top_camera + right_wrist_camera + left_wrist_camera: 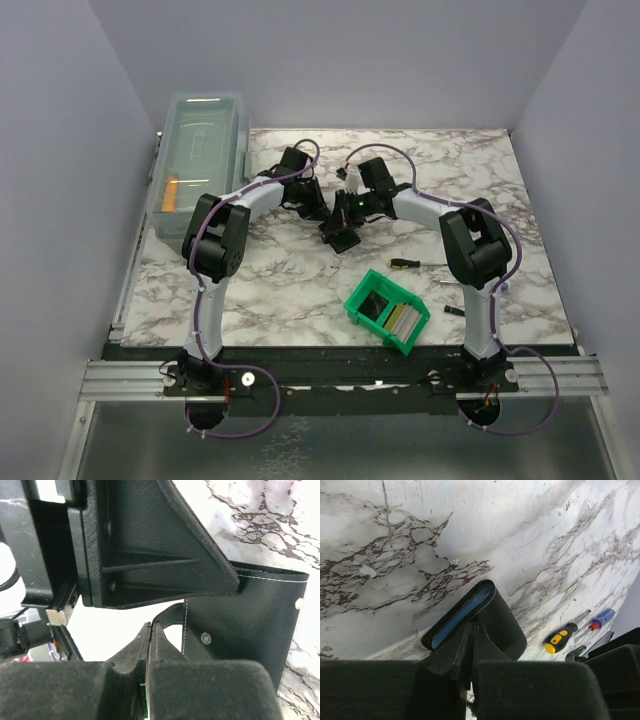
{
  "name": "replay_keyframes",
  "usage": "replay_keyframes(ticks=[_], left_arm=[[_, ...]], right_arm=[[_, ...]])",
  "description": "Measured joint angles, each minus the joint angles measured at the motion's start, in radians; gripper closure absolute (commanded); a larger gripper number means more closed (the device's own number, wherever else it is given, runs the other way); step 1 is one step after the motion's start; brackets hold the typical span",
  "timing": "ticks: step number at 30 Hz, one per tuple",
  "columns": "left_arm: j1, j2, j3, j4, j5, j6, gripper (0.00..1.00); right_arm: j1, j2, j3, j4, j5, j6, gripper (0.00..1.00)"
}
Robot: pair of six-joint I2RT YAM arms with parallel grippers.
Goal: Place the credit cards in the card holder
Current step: Close the card holder at the center of the board.
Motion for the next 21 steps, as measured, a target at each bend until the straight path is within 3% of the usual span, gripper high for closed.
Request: replay_keyframes(ticks=[16, 21], left_arm=[[0.0, 0.0, -0.003, 0.005, 0.009, 0.021, 1.0], [0.0, 0.0, -0.003, 0.005, 0.01, 0.025, 1.0]], right_arm=[[0.03, -0.021, -0.01, -0.001, 0.289, -0.013, 1.0], [0.028, -0.032, -0.017, 0.0, 0.267, -0.013, 0.65]])
